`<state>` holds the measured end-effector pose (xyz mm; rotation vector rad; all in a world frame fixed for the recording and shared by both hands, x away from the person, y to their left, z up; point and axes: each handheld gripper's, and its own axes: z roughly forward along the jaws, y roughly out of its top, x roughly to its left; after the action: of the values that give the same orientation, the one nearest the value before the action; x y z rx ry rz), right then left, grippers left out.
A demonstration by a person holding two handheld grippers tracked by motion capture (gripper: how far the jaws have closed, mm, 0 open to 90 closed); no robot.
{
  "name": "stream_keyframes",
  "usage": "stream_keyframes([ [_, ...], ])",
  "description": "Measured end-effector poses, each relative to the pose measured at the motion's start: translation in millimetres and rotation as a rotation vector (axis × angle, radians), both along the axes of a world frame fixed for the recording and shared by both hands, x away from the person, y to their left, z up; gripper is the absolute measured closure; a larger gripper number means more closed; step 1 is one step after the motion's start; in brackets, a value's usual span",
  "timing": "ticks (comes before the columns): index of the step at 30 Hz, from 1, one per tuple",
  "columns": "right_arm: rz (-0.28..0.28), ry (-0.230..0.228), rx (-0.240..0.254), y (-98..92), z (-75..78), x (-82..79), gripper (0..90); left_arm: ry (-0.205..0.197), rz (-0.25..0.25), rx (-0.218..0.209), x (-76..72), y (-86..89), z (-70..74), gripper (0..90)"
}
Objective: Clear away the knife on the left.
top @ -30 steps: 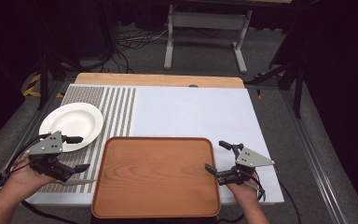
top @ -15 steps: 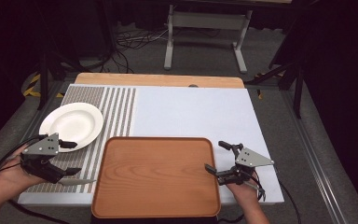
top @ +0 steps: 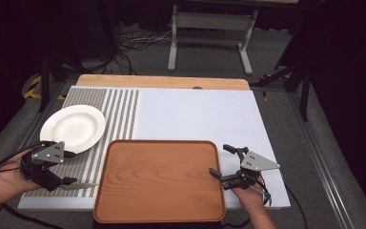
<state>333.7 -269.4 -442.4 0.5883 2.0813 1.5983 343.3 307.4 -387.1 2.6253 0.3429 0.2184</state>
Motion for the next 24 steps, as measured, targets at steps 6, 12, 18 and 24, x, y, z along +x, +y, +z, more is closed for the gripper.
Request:
stream_keyframes([
  [6, 0.003, -0.001, 0.003, -0.6, 0.3, -0.2, 4.9, 0.027, 0.005, 0.031, 2.2, 5.1, -2.2, 19.9],
  [12, 0.003, -0.002, 0.004, -1.0, 0.7, -0.3, 4.8, 0.078, 0.002, 0.072, 4.0, 9.0, -6.0, 22.7],
  [18, 0.005, -0.005, 0.011, -1.2, 1.4, -0.8, 4.9, 0.123, -0.009, 0.112, 6.8, 11.7, -11.3, 22.9],
  [24, 0.011, -0.003, 0.009, -0.7, 1.2, -0.6, 4.8, 0.136, -0.023, 0.160, 7.4, 12.9, -14.7, 25.1],
])
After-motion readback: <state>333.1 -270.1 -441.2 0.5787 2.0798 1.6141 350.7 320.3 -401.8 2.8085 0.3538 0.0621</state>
